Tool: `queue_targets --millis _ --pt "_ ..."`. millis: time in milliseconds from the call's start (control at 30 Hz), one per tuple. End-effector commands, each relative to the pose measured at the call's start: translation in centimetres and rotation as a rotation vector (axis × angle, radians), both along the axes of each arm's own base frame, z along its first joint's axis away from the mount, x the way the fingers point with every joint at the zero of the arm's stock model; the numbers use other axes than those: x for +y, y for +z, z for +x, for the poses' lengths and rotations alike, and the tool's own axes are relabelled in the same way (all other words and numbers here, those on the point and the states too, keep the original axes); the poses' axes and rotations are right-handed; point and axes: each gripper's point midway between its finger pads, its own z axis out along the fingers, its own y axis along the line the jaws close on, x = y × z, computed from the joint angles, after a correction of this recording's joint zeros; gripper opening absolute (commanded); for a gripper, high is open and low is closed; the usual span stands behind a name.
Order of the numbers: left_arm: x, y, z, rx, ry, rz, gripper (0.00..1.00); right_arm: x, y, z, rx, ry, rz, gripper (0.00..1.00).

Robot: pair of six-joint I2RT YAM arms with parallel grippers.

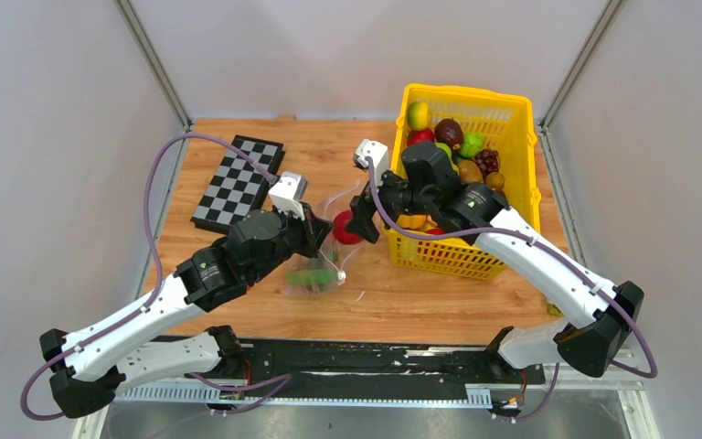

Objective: Place the food in the zip-top bag and seal the zipper
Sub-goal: Place the fake vegetable in the zipper food storage bag, then pick up the fake fruit from the bin.

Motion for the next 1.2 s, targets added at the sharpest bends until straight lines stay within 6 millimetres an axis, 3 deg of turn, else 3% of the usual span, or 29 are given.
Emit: queue_targets --millis 0,200,333,500,633,767,900,1000,1067,1167 --pt "0.0 2.1 0.1 -0.039 0.009 -0.06 0.0 0.5 3.8 -1.0 -0.084 0.056 0.109 0.84" --pt "0.0 2.0 0.2 -0.036 0.011 -0.059 0.0 0.1 4.8 -1.2 -0.113 0.05 0.132 0.86" --pt "0.2 1.9 0.2 -0.036 0.018 -0.056 0.0 -1.2 6.5 -0.7 -0.183 -0.022 0.161 0.86" --pt "0.4 1.9 0.2 -0.039 0.022 -0.053 0.0 -6.5 7.5 2.6 -0.286 -0.359 0.131 0.94" --pt "0.3 2.0 0.2 -0.04 0.021 -0.052 0.0 -12.6 5.6 5.4 -0.234 -0.598 0.013 0.94" --pt "0.2 1.8 0.2 -0.037 0.013 -0.048 0.0 -18.5 1.5 7.1 -0.067 -0.72 -0.102 0.93" --pt "0.0 1.8 0.1 -0.034 0.005 -0.052 0.0 -22.3 -2.2 8.6 0.084 -0.834 -0.155 0.93" --pt "-0.2 1.8 0.0 -0.031 0.0 -0.056 0.0 -23.2 -4.1 10.1 0.163 -0.912 -0.116 0.93" --pt "-0.2 1.8 0.0 -0.029 -0.003 -0.056 0.0 -23.0 -4.3 11.5 0.163 -0.941 -0.056 0.92" --pt "-0.1 1.8 0.0 -0.028 0.002 -0.055 0.0 -21.3 -3.0 13.7 0.151 -0.918 0.06 0.91"
